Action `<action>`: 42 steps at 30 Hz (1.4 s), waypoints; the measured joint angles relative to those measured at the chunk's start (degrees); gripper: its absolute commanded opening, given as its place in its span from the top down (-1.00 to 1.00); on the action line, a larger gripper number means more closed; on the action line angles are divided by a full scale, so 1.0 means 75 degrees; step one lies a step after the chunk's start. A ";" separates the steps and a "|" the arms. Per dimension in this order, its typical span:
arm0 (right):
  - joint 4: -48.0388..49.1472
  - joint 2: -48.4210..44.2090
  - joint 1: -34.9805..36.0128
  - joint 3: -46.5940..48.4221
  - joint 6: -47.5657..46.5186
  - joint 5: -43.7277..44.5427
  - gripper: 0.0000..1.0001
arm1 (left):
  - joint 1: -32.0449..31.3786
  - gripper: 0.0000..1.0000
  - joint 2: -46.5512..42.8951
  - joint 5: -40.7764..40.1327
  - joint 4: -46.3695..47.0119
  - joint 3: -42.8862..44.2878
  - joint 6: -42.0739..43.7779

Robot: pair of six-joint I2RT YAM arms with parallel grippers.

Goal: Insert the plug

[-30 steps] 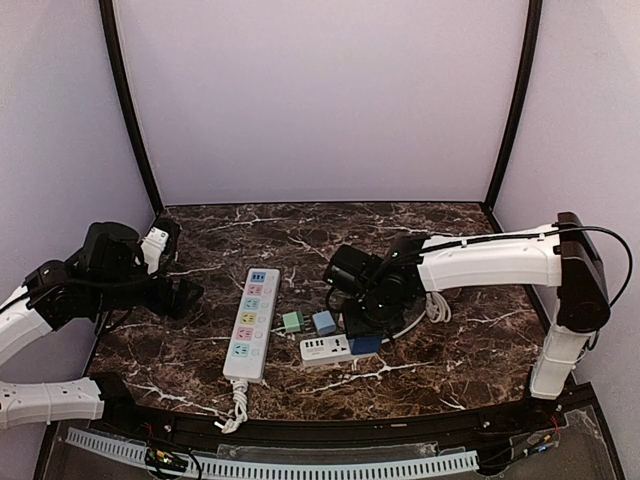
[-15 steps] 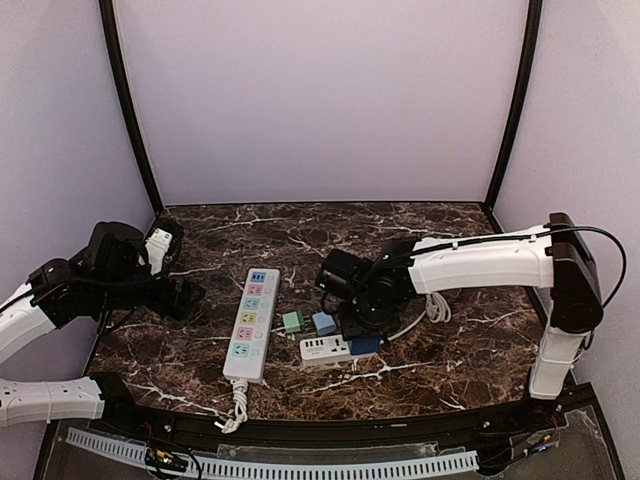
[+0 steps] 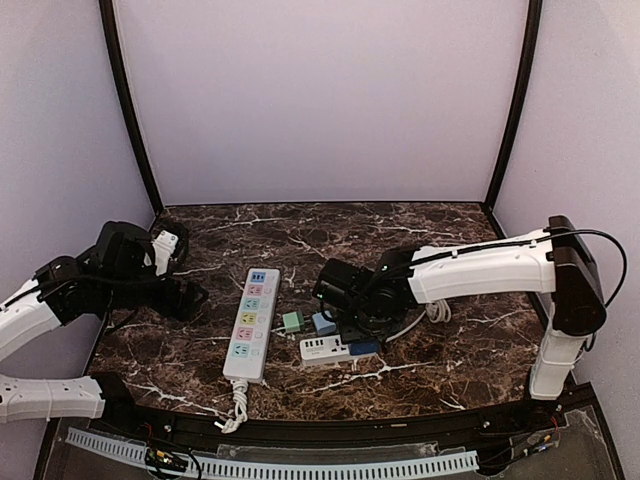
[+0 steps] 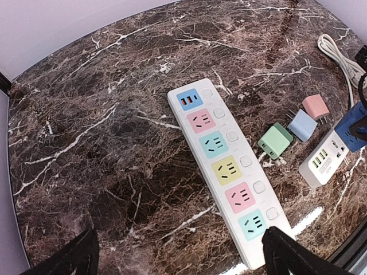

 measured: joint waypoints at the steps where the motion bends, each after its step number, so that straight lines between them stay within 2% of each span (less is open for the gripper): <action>1: 0.0009 0.0000 0.0012 -0.0009 0.0015 0.0041 1.00 | 0.0000 -0.99 0.0017 0.0000 0.0000 0.0006 -0.0009; 21: 0.0256 -0.0303 -0.0268 -0.0364 0.0064 -0.0017 1.00 | 0.0000 -0.99 0.1072 0.0178 0.0402 0.0446 -0.0117; 32: 0.0574 -0.0391 -0.0577 -0.0519 -0.0291 0.0009 1.00 | 0.0000 -0.99 0.1166 0.0210 0.0527 0.0460 -0.0114; 33: 0.0539 -0.0361 -0.0583 -0.0472 -0.0347 0.0009 0.96 | 0.0000 -0.99 0.1166 0.0210 0.0527 0.0460 -0.0114; 35: 0.0414 -0.0256 -0.0600 -0.0321 -0.0452 0.0006 0.73 | 0.0000 -0.99 0.1166 0.0213 0.0527 0.0460 -0.0111; 40: 0.0146 -0.0082 -0.0653 -0.0032 -0.0612 -0.0076 0.51 | 0.0000 -0.99 0.1163 0.0213 0.0530 0.0460 -0.0073; 42: 0.0085 -0.0050 -0.0656 0.0029 -0.0629 -0.0119 0.35 | 0.0000 -0.99 0.1148 0.0213 0.0530 0.0460 -0.0032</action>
